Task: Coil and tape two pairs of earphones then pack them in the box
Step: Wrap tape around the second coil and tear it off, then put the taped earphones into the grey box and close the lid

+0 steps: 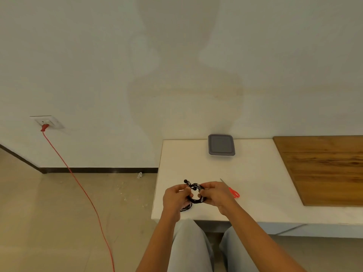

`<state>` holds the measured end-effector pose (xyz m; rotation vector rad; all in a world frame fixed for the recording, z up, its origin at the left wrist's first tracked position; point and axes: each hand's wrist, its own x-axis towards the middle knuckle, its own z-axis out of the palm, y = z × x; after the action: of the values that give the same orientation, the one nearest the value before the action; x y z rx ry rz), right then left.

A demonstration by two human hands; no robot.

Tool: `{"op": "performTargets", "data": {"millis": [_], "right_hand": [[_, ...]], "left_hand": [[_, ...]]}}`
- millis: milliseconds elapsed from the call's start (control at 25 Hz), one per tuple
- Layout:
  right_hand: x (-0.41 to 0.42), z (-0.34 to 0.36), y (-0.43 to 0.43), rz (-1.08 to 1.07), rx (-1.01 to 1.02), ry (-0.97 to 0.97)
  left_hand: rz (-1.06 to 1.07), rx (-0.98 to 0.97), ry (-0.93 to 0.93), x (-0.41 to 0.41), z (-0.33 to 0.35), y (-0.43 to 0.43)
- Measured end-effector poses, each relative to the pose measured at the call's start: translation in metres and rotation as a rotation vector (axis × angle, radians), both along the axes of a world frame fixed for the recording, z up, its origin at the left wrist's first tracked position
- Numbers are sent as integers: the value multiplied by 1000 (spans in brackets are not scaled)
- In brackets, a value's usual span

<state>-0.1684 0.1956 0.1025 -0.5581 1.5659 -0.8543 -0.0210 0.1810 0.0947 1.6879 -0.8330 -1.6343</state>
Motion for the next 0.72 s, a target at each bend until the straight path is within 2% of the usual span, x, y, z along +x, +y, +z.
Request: {"op": "performTargets", "data": {"millis": [240, 440, 600, 720], "right_hand": [[15, -43, -28, 265, -10, 240], [34, -93, -40, 260, 55, 304], [41, -121, -40, 356, 50, 469], [38, -121, -38, 416, 13, 519]], "left_hand": [[-122, -18, -196, 30, -33, -27], [-276, 55, -291, 38, -69, -40], [-422, -15, -464, 35, -99, -43], [-437, -43, -600, 34, -108, -42]]}}
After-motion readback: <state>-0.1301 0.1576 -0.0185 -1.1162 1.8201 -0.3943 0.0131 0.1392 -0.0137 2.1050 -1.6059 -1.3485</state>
